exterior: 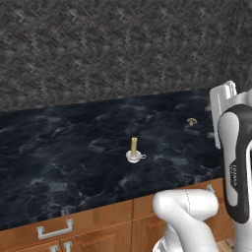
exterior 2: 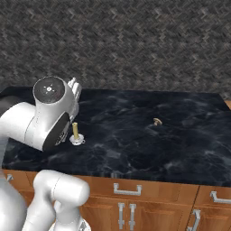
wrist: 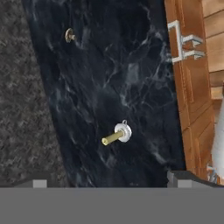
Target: Pick the candle and jar from the dining table and place them in the open cabinet. Close the cabinet after placing the objects.
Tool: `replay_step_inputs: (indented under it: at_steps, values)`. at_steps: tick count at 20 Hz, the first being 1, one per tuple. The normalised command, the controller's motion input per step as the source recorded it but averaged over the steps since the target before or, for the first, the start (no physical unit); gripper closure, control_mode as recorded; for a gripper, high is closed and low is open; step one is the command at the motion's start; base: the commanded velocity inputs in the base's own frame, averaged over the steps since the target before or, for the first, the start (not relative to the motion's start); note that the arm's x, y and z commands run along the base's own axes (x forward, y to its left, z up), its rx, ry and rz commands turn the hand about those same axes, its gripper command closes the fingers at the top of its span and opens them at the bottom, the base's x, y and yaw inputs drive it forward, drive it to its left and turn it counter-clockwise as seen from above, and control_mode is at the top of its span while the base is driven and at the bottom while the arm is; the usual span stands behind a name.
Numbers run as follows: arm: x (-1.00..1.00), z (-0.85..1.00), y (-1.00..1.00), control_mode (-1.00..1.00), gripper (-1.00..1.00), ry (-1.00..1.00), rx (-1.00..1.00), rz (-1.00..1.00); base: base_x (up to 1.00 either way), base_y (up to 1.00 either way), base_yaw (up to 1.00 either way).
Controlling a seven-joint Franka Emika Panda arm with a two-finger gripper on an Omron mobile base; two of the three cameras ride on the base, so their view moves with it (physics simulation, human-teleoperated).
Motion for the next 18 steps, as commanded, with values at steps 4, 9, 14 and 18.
replay_step_inputs:
  at_steps: [4,9,14,18]
  values:
    - [0.47,-0.41,0.00,-1.00,-1.00,0.14,0.39,-0.13,0.00,0.00,0.00]
    - [0.49,-0.40,-0.04,-1.00,-1.00,0.18,0.21,-0.09,0.00,0.00,0.00]
    - [0.18,-0.61,-0.01,-1.00,-1.00,0.04,0.12,-0.04,0.00,0.00,0.00]
    - [0.02,-0.53,0.00,-1.00,-1.00,0.00,0.11,0.01,0.00,0.00,0.00]
